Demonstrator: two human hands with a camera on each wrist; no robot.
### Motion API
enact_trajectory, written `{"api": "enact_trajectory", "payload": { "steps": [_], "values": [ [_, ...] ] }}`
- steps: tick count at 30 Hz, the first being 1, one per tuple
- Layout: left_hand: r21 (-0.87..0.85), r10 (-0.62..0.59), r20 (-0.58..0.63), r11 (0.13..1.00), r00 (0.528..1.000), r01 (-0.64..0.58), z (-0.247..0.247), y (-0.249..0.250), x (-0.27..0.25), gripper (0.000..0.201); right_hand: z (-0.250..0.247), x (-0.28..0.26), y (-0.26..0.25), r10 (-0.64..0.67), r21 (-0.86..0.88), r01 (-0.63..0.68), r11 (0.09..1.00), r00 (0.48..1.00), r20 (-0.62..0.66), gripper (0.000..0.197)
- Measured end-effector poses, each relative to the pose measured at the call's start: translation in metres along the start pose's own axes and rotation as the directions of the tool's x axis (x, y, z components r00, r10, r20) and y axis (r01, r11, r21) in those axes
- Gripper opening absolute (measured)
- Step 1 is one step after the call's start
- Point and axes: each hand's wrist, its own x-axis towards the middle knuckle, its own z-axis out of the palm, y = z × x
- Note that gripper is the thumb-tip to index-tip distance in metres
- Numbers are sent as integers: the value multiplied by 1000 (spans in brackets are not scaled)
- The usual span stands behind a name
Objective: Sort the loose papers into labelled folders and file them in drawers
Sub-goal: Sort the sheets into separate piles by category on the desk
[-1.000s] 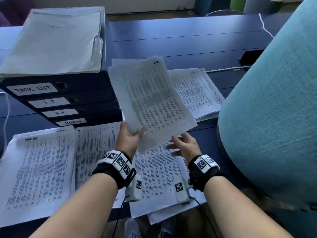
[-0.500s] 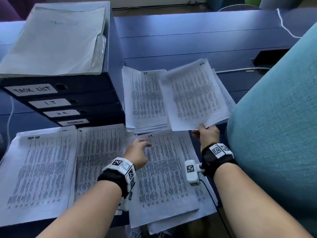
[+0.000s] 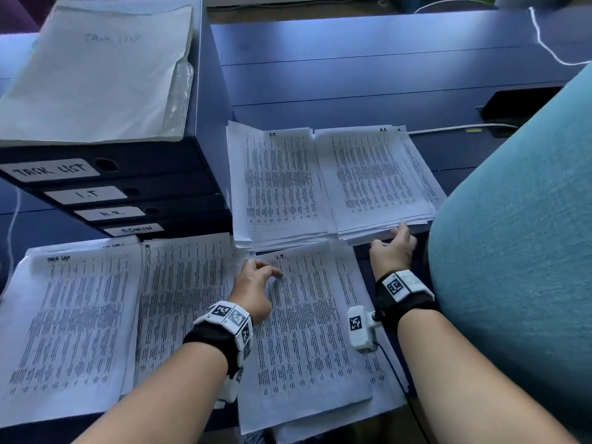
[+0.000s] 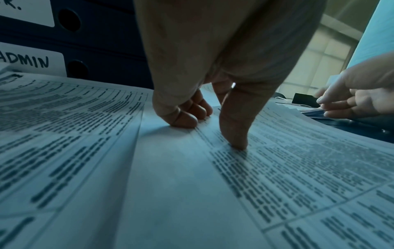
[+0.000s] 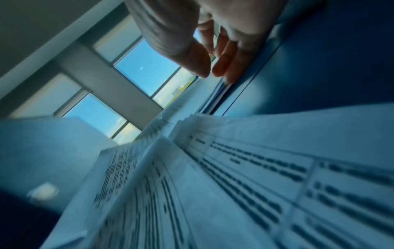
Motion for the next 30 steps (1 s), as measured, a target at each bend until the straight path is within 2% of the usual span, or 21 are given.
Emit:
{"api": "enact_trajectory", "payload": {
  "steps": [2, 4, 6, 8, 12, 15, 18, 21, 25, 30],
  "values": [
    [-2, 2, -5, 1000, 1000, -2, 1, -1, 1, 70, 1, -9, -2, -88, -155, 91, 984, 996, 30, 43],
    [-4, 4, -8, 1000, 1000, -4, 2, -2, 0, 69, 6, -14, -1, -197, -278, 233, 932, 969, 151, 37],
    [3, -4, -21, 1000, 1000, 4, 2, -5, -1, 69, 11, -16, 1, -234, -359, 327, 874, 931, 279, 39],
    [28, -25, -43, 999, 999, 27, 2, -7, -3, 71, 11, -16, 0, -174, -410, 316, 856, 922, 347, 43],
    [153, -70, -99, 985, 993, 84, -2, -12, -9, 73, 9, -15, -5, -100, -459, 292, 839, 913, 396, 50],
    [134, -97, -131, 984, 987, 114, -7, -18, -12, 80, 7, -20, -3, -137, -418, 301, 857, 915, 379, 48],
    [23, -132, -186, 990, 974, 138, -9, -23, -15, 87, 5, -33, 0, -224, -339, 333, 880, 920, 321, 34],
    [-38, -205, -240, 979, 949, 202, -11, -27, -18, 88, 5, -47, 2, -242, -308, 336, 890, 921, 306, 26],
    [-52, -307, -232, 952, 923, 303, -15, -32, -19, 73, 6, -63, 6, -209, -325, 314, 892, 924, 320, 28],
    [-83, -319, -253, 948, 913, 308, -21, -40, -22, 39, 5, -83, 9, -105, -389, 240, 890, 935, 338, 35]
  ]
}}
